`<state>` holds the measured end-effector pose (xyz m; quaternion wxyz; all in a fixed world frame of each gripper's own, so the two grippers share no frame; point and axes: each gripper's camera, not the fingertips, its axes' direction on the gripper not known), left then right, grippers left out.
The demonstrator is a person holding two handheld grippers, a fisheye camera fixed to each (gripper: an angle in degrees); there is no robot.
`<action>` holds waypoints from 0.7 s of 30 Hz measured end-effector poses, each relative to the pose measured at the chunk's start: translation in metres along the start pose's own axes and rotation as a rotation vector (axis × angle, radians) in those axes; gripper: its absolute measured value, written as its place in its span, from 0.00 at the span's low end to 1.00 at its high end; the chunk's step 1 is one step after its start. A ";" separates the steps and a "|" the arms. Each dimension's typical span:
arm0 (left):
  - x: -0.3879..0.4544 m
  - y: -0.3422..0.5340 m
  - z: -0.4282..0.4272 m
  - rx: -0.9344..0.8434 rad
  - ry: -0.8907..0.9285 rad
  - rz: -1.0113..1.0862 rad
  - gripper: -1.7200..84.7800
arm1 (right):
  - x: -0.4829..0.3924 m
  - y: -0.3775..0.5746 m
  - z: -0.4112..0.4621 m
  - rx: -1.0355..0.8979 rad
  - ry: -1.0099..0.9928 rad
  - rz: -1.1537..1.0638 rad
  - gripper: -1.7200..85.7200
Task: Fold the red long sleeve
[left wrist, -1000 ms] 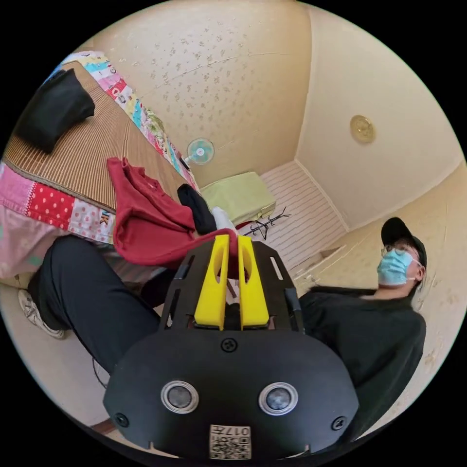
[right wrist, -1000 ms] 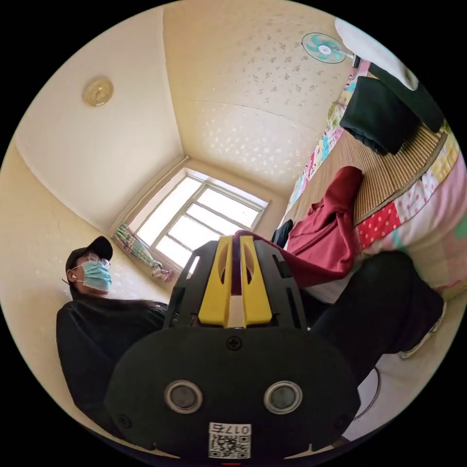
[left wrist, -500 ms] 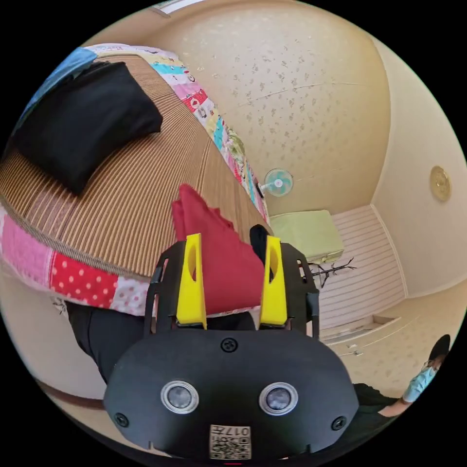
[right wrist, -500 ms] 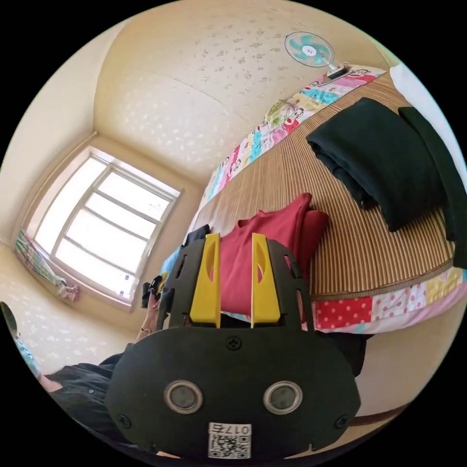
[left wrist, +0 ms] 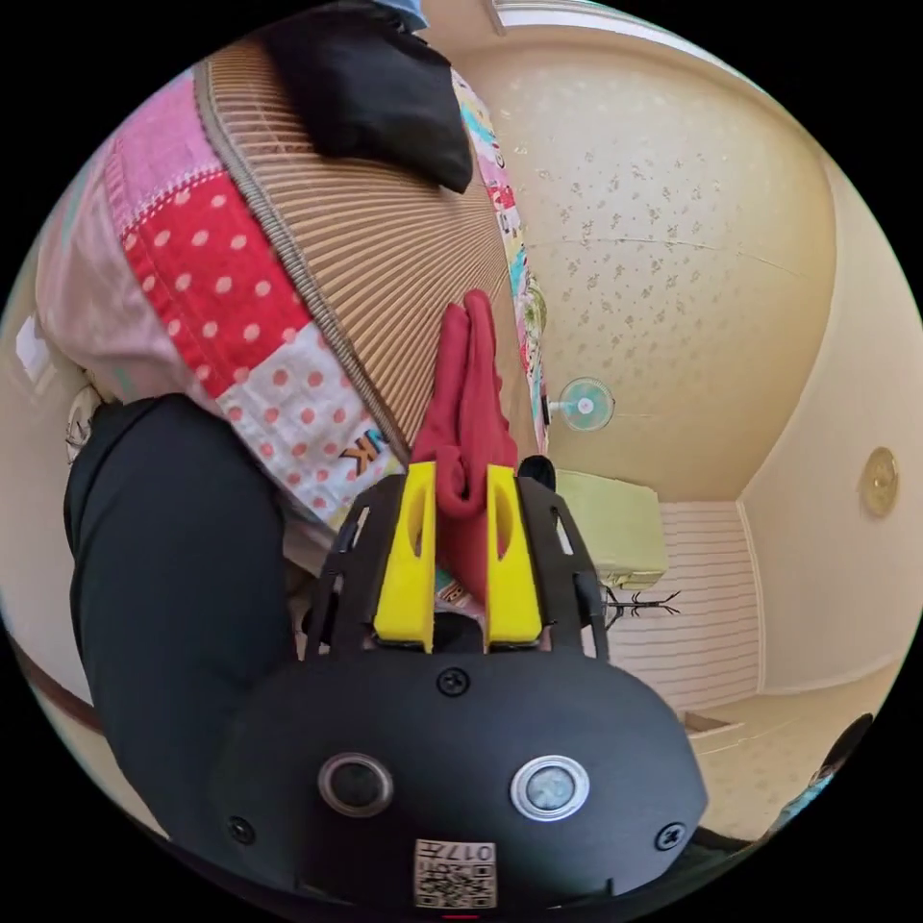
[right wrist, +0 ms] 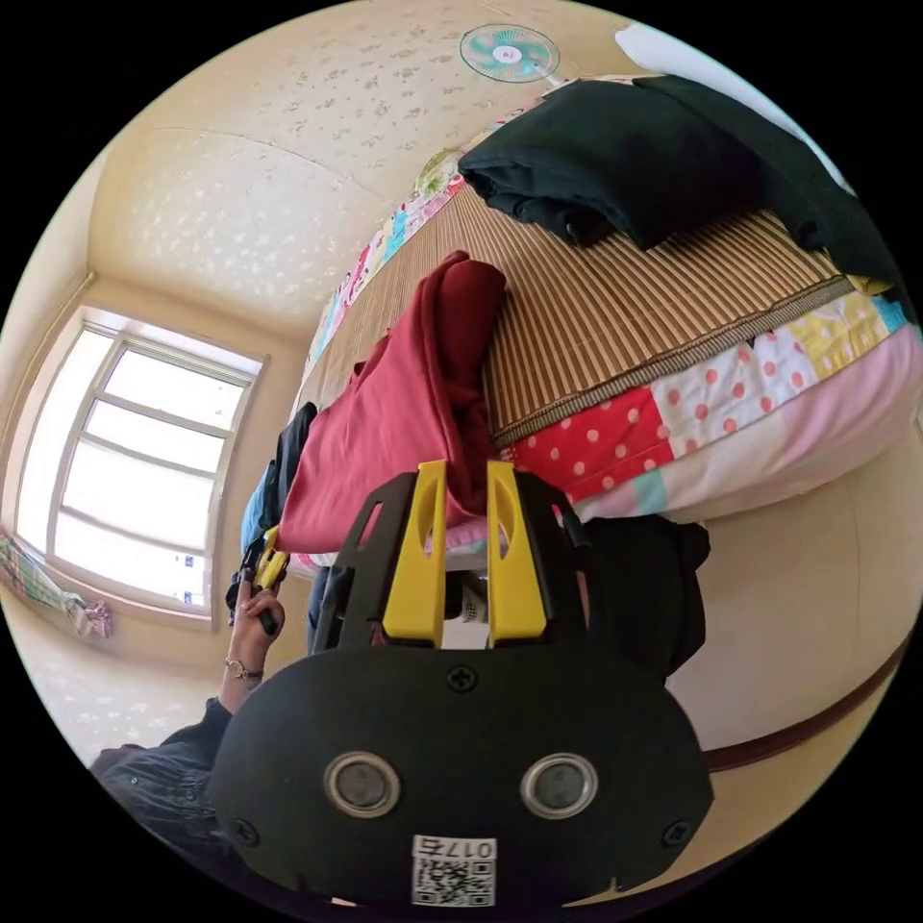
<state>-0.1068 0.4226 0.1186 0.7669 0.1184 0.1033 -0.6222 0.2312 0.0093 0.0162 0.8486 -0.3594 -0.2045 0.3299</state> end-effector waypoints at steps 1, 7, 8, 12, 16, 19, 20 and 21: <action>0.010 -0.004 0.003 -0.003 0.015 0.024 0.09 | -0.001 0.001 -0.007 0.019 -0.031 -0.003 0.09; 0.184 0.008 0.102 -0.127 0.028 0.398 0.08 | 0.014 0.008 -0.034 0.077 -0.138 0.068 0.06; 0.220 0.029 0.133 -0.187 0.000 0.505 0.08 | 0.020 0.014 -0.039 0.094 -0.162 0.092 0.07; 0.281 0.126 0.245 -0.504 -0.031 0.805 0.10 | 0.043 0.036 -0.044 0.094 -0.213 0.154 0.08; 0.261 0.185 0.285 -0.731 0.057 0.892 0.09 | 0.060 0.053 -0.041 0.015 -0.272 0.125 0.12; 0.226 0.188 0.250 -0.566 -0.002 0.851 0.13 | 0.070 0.061 -0.051 -0.003 -0.297 0.103 0.14; 0.209 0.179 0.236 -0.494 -0.079 0.802 0.16 | 0.075 0.063 -0.055 -0.007 -0.320 0.108 0.15; 0.189 0.166 0.221 -0.421 -0.169 0.721 0.19 | 0.077 0.064 -0.057 -0.009 -0.335 0.112 0.16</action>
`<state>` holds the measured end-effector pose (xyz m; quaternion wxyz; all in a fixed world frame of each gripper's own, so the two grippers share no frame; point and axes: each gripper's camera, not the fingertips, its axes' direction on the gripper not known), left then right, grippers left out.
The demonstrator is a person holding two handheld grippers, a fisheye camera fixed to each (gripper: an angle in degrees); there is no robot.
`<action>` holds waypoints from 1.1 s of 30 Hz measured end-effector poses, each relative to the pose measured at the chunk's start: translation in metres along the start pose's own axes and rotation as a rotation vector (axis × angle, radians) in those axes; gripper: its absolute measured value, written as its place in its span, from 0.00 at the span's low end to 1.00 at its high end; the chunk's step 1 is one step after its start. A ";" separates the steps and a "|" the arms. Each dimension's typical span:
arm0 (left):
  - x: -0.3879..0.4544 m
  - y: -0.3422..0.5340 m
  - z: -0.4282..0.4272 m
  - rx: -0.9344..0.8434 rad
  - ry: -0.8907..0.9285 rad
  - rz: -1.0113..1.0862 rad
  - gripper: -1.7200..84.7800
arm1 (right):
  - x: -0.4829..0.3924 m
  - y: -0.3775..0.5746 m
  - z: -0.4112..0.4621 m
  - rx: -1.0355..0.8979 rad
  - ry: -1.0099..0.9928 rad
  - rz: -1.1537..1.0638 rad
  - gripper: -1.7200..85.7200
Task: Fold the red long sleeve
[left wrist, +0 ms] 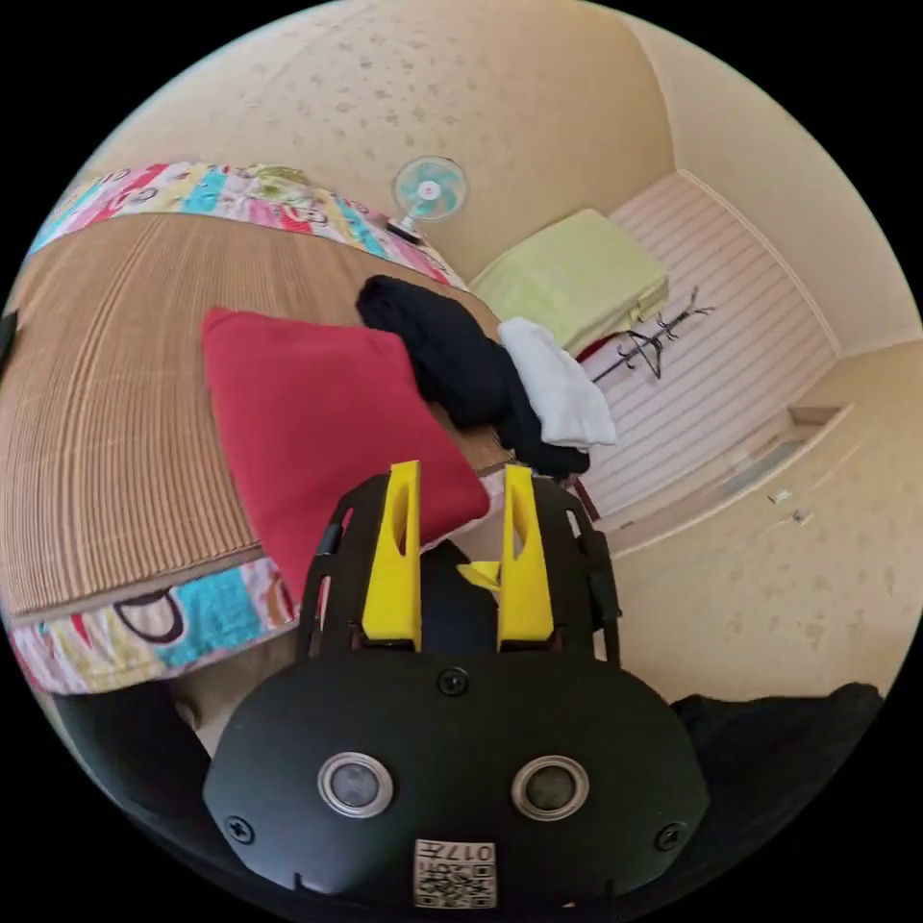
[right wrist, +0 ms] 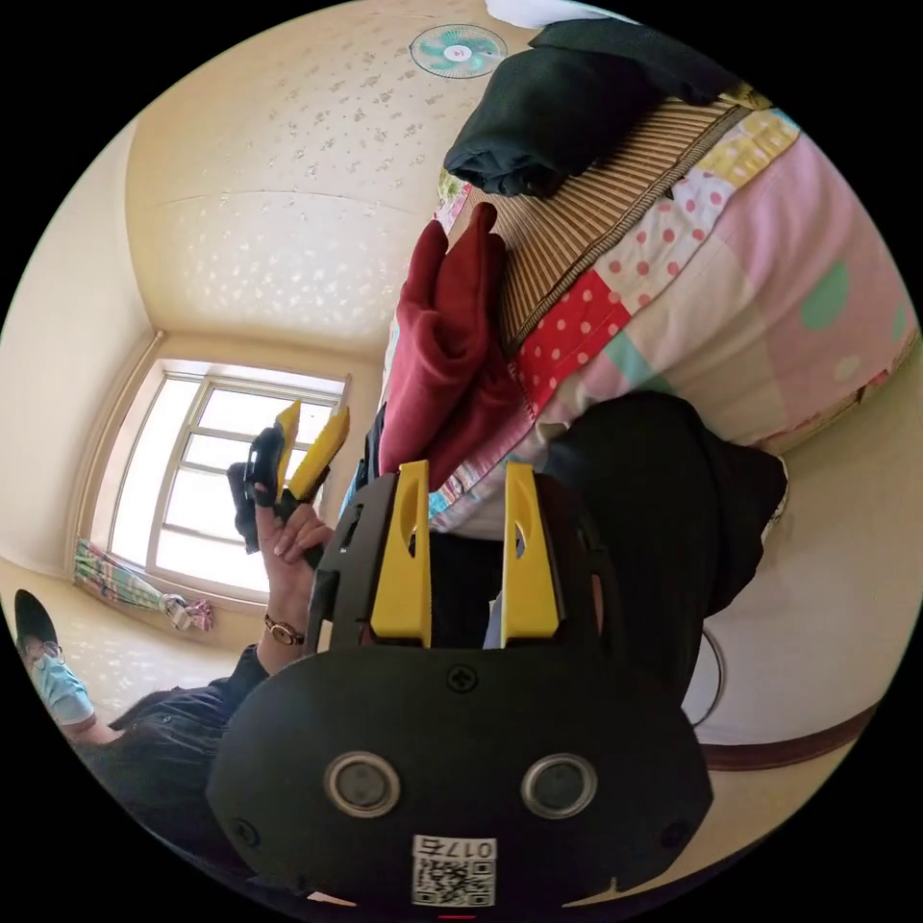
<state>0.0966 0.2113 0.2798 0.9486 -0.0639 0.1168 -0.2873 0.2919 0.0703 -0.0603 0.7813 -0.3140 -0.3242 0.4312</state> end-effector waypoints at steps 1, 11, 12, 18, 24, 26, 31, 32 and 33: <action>-0.013 0.005 -0.005 0.014 -0.035 -0.057 0.21 | 0.003 0.002 -0.004 -0.003 -0.032 0.011 0.17; -0.153 0.079 0.034 -0.109 0.329 -0.554 0.12 | 0.014 0.012 0.000 -0.019 -0.283 0.107 0.32; -0.149 0.081 0.035 -0.144 0.411 -0.535 0.11 | 0.014 0.013 0.001 -0.018 -0.286 0.111 0.32; -0.053 0.128 -0.013 -0.213 0.390 -0.284 0.11 | 0.016 0.009 0.028 -0.036 -0.510 0.141 0.32; 0.000 0.166 -0.075 -0.133 0.371 -0.110 0.12 | -0.039 -0.015 0.021 -0.043 -0.583 -0.118 0.27; 0.013 0.166 -0.105 -0.061 0.366 -0.018 0.12 | -0.086 -0.051 0.000 -0.020 -0.560 -0.247 0.25; 0.025 0.187 -0.148 0.053 0.244 0.042 0.13 | -0.158 -0.144 -0.054 0.117 -0.491 -0.430 0.22; 0.023 0.194 -0.148 0.061 0.228 0.039 0.13 | -0.162 -0.170 -0.067 0.155 -0.486 -0.444 0.21; 0.018 0.199 -0.145 0.054 0.213 0.028 0.13 | -0.161 -0.183 -0.073 0.174 -0.479 -0.439 0.21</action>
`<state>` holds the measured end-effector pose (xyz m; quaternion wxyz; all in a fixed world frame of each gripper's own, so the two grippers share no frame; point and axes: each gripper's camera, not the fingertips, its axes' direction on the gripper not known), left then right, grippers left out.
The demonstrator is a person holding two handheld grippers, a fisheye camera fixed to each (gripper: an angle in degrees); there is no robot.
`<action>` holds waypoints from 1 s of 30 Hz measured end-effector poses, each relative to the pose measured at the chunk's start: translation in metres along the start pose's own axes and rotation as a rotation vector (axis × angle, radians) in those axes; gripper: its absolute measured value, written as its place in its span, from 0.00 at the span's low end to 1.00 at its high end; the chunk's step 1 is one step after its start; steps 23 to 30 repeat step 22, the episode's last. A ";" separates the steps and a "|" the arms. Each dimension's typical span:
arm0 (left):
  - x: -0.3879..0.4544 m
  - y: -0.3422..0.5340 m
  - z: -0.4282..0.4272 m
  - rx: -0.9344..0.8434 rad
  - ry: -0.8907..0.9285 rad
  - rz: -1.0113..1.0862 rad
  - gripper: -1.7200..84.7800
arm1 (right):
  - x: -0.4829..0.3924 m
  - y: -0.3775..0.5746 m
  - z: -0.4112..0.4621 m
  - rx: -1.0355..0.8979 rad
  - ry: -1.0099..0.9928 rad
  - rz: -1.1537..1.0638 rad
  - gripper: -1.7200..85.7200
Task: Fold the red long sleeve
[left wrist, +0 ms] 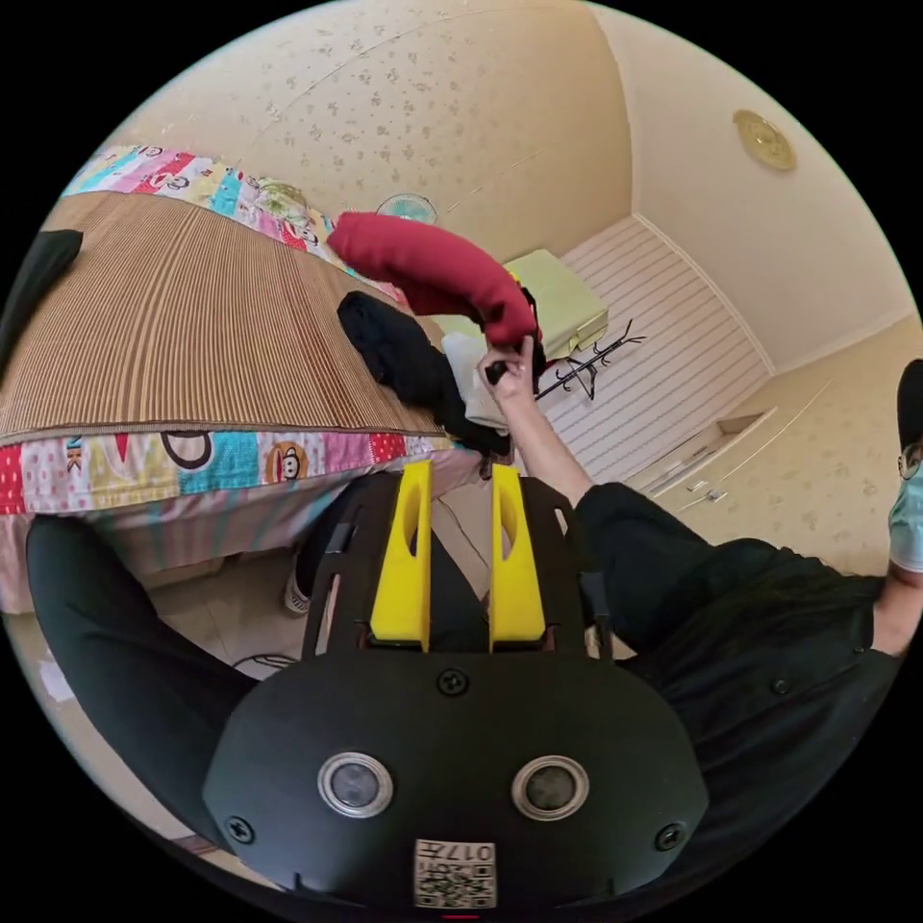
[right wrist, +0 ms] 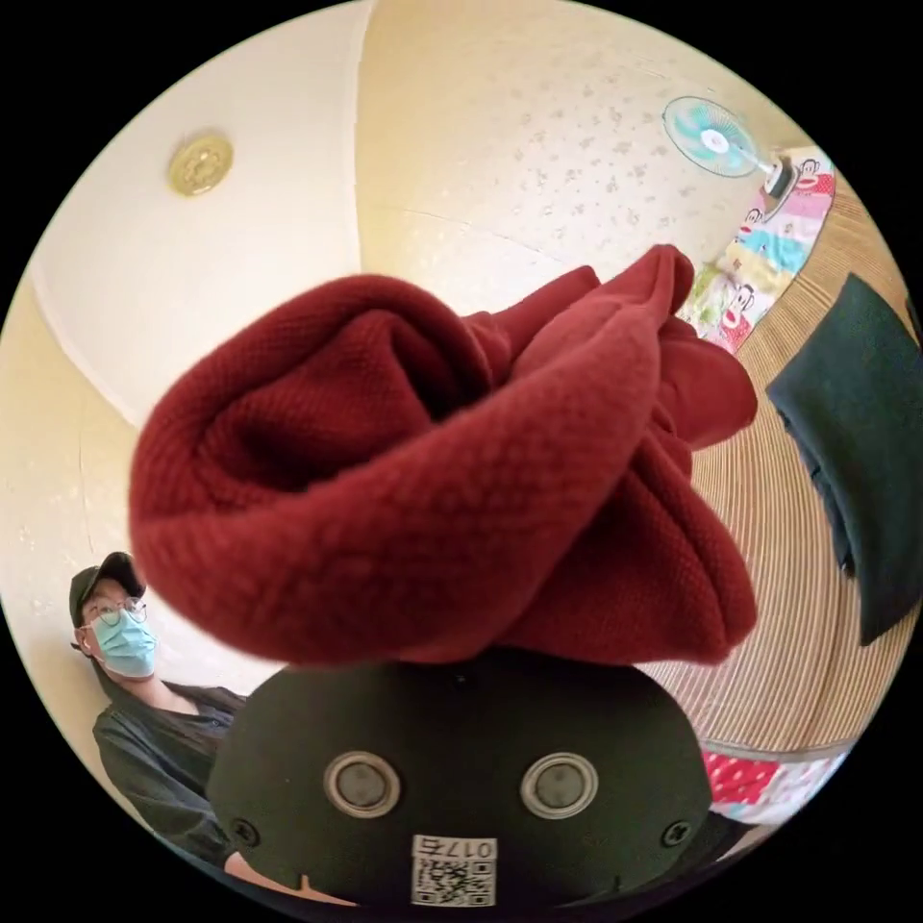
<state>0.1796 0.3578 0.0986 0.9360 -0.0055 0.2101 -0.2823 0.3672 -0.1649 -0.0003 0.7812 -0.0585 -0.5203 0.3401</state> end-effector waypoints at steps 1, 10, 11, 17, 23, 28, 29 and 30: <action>-0.004 0.003 0.001 -0.005 -0.004 -0.012 0.13 | 0.014 -0.021 -0.014 0.039 0.045 0.033 0.20; -0.072 0.044 -0.033 0.122 -0.057 -0.232 0.14 | 0.092 0.123 -0.118 0.139 0.472 0.370 0.06; -0.075 0.048 -0.045 0.158 -0.129 -0.230 0.13 | 0.091 0.159 -0.119 0.088 0.518 0.383 0.05; -0.118 0.044 -0.089 0.194 -0.540 -0.279 0.12 | 0.090 0.269 -0.105 -0.015 0.621 0.404 0.03; -0.192 0.005 -0.125 0.234 -0.692 -0.377 0.14 | 0.081 0.247 -0.056 -0.089 0.602 0.295 0.02; -0.192 0.005 -0.125 0.234 -0.692 -0.377 0.14 | 0.081 0.247 -0.056 -0.089 0.602 0.295 0.02; -0.192 0.005 -0.125 0.234 -0.692 -0.377 0.14 | 0.081 0.247 -0.056 -0.089 0.602 0.295 0.02; -0.192 0.005 -0.125 0.234 -0.692 -0.377 0.14 | 0.081 0.247 -0.056 -0.089 0.602 0.295 0.02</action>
